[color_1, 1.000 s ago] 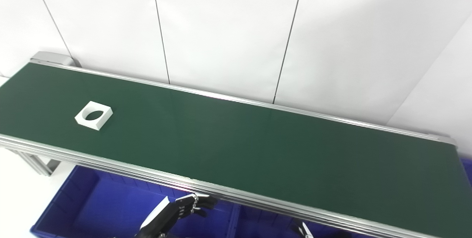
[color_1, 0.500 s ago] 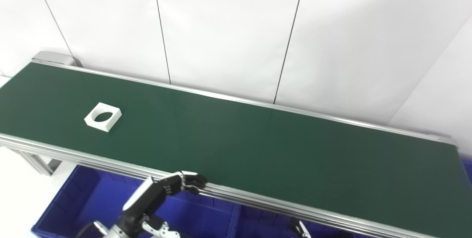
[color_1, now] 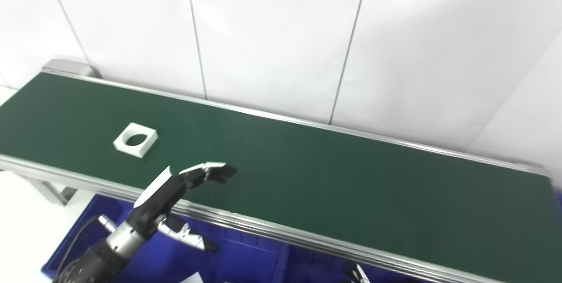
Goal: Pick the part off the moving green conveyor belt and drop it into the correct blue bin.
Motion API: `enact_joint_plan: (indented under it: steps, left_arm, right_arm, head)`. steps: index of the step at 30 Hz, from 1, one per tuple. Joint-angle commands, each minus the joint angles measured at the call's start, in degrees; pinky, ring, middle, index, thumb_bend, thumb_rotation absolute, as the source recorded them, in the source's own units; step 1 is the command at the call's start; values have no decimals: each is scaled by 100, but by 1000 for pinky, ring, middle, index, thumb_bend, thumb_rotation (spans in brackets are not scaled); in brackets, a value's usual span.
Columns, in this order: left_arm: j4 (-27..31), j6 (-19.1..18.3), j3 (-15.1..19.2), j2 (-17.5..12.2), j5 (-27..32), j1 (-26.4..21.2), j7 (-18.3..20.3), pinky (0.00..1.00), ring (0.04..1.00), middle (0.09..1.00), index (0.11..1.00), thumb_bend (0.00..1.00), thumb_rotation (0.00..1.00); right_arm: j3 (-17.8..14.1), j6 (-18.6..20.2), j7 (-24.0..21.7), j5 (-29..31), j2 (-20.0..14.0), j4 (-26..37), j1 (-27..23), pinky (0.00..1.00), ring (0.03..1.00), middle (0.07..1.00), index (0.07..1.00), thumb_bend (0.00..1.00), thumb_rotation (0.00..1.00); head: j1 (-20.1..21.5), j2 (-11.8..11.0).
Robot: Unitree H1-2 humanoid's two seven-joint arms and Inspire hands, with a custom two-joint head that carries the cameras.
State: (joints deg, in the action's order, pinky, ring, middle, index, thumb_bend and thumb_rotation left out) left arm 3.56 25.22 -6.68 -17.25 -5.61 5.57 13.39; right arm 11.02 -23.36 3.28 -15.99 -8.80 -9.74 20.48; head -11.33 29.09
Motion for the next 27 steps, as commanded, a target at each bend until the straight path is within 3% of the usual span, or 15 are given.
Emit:
enact_joint_plan:
  steps: [1, 7, 17, 23, 26, 27]
  left_arm:
    - [299, -45, 132, -175, -213, -364, -41, 788, 820, 824, 793, 880, 145]
    - [264, -330, 220, -512, -361, -913, 164, 699, 800, 829, 799, 860, 145]
    - [-71, -713, 321, -1260, -750, -1688, 467, 825, 860, 879, 855, 838, 138]
    - [-268, -1028, 251, -1576, -1151, -2030, 625, 775, 859, 886, 859, 861, 137]
    - [-473, -937, 201, -1664, -1308, -2183, 658, 746, 848, 883, 856, 866, 119]
    - [-530, -914, 190, -1681, -1337, -2221, 674, 747, 850, 888, 860, 864, 101]
  right_arm:
    - [5, -352, 151, 52, -20, 83, -68, 834, 847, 872, 923, 820, 283]
    - [91, -353, 218, 44, -82, 86, -105, 846, 843, 865, 917, 802, 227]
    - [220, -354, 330, 178, -145, -32, -194, 794, 842, 859, 911, 810, 210]
    - [325, -356, 425, 199, -195, -88, -263, 782, 813, 857, 909, 804, 217]
    - [373, -355, 470, 241, -194, -98, -284, 747, 792, 859, 906, 806, 200]
    - [394, -354, 492, 239, -203, -104, -292, 776, 811, 860, 908, 804, 203]
  head:
    - [9, -10]
    - [-2, -41]
    - [14, -60]
    - [-51, -85]
    - [-57, -77]
    - [-57, -77]
